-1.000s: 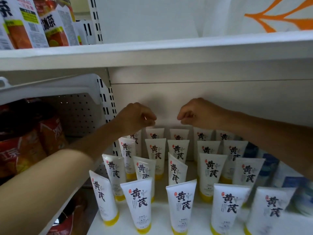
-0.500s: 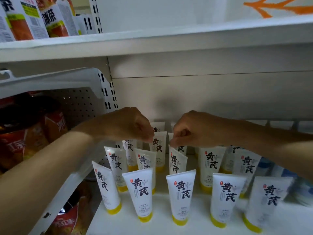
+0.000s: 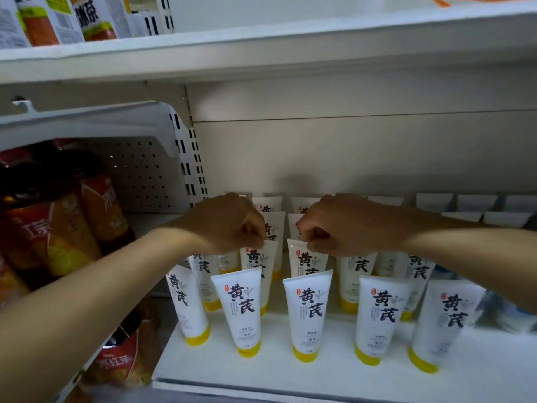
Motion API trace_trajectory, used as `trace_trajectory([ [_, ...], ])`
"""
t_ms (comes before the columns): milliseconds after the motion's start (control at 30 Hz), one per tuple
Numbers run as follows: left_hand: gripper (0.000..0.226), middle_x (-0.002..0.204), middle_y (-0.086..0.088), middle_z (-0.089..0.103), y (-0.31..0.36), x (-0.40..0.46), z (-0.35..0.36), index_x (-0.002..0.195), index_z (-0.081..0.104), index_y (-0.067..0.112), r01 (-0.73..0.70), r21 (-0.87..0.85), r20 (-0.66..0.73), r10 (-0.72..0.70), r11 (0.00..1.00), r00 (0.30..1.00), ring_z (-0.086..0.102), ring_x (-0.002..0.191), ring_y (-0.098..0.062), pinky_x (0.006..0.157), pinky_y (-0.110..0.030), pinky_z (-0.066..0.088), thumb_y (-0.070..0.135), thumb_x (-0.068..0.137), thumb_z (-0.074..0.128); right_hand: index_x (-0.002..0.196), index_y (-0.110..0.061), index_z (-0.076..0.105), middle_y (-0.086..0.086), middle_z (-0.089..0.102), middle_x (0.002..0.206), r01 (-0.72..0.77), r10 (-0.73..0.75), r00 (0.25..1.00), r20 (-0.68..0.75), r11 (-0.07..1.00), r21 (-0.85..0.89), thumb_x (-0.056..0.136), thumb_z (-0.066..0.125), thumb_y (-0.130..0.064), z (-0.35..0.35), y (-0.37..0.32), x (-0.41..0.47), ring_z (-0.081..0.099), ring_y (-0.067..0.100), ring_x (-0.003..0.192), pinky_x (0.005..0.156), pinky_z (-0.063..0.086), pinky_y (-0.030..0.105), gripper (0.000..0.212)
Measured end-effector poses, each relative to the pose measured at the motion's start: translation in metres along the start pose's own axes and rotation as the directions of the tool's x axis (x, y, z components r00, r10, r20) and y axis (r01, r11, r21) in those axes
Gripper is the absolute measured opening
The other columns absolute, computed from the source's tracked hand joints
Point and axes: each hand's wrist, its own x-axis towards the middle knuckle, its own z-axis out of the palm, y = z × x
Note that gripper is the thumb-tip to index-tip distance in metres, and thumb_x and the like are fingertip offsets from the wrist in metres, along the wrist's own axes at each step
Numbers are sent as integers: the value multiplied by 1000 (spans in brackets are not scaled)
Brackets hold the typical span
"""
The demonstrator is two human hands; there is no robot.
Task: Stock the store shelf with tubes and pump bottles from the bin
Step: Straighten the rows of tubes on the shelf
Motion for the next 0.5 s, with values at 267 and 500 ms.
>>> trace_trajectory([
  [267,9,75,27,57,10,0,4,94,73,35,3,6,-81,-3,1000,997,58,76,5,75,-24,50,36,88,66,77,-17,62,-6,59,67,-24,24,999,-28,1000,6,92,55,-22,1,2,-7,55,4,61,70,50,28,18],
  [500,9,75,28,55,9,2,5,95,73,33,13,-18,-51,-14,1000,999,57,75,6,74,-21,48,35,89,66,80,-17,64,-4,62,72,-28,28,999,-30,1000,5,93,54,-24,2,4,-5,57,7,63,65,49,25,18],
])
